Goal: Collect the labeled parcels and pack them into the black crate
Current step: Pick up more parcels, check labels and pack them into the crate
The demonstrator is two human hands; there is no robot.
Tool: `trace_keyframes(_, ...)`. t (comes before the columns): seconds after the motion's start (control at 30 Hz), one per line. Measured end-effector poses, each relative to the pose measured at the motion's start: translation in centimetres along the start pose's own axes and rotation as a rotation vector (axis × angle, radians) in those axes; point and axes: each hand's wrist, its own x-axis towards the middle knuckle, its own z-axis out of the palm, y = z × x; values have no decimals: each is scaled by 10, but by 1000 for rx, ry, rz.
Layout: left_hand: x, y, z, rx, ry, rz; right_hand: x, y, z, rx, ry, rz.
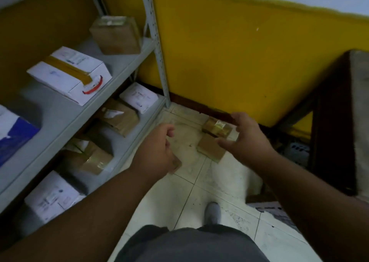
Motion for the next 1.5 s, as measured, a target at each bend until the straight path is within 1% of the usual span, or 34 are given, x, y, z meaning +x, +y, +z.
trace_keyframes(0.17,55,-25,-4,-87,19,-25,76,-26,11,1,-42,-18)
trace_keyframes(0.3,87,-60,-20,-36,13,-61,107,-49,46,-6,-82,8)
trace_keyframes(0.37,107,-78,-32,-13,-36,-66,117,-63,66,-17,-86,33)
trace_keyframes(0.47,146,-96,-48,34,-86,5,138,-83,88,21,-63,48)
trace_keyframes(0.57,186,-98,-54,39,-109,69,169,-96,93,51,-3,104)
trace_keyframes(0.63,206,-101,-51,36,-123,81,186,-98,94,61,20,144)
trace_keyframes(0.7,224,-111,-41,14,-132,64,204,-92,101,71,3,171)
trace_keyframes(0.83,259,-148,5,-21,-145,-22,247,-59,147,40,-65,183)
trace_keyframes(1.0,276,-203,65,-73,-92,-195,294,-11,229,2,-177,148)
trace_keyframes(1.1,275,-247,104,-53,-137,-311,316,20,281,19,-235,130)
trace_keyframes(1.17,276,-270,135,-30,-172,-354,329,44,311,42,-243,146)
trace_keyframes(1.3,289,-294,195,-52,-207,-346,349,97,349,73,-221,184)
trace_keyframes(1.5,335,-293,273,19,-354,-281,377,173,356,117,-102,302)
